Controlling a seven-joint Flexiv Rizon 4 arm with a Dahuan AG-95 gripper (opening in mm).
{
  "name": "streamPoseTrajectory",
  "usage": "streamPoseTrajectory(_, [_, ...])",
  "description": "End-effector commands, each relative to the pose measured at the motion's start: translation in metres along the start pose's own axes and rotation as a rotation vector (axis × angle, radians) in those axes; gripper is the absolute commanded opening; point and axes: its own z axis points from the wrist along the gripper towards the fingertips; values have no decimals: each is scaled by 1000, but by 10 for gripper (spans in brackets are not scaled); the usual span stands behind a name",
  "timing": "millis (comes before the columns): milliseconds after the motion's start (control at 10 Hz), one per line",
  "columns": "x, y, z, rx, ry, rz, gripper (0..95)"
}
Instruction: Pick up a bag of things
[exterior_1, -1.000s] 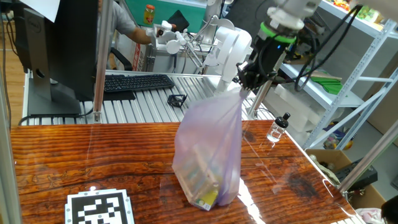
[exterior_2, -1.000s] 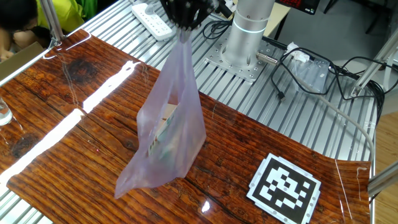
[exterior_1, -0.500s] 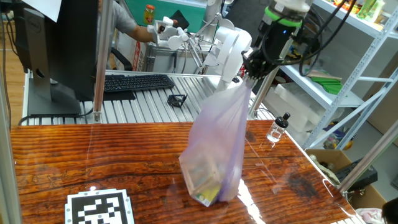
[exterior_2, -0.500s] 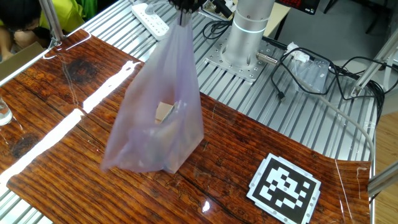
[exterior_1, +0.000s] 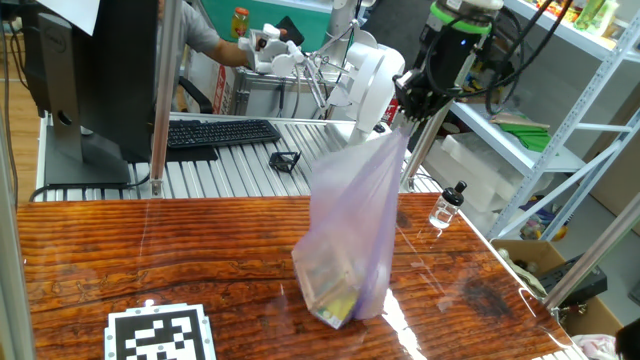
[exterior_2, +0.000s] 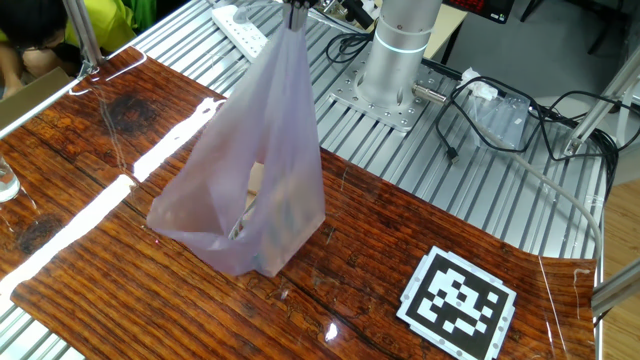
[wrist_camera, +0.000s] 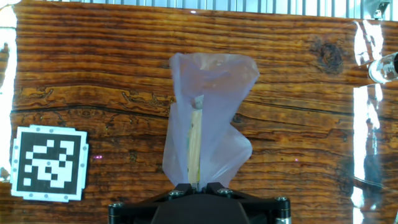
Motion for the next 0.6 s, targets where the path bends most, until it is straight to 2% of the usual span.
streamPoseTrajectory(100, [1, -1, -9, -1, 3, 0, 0])
streamPoseTrajectory(600, [5, -3, -36, 15, 22, -7, 0])
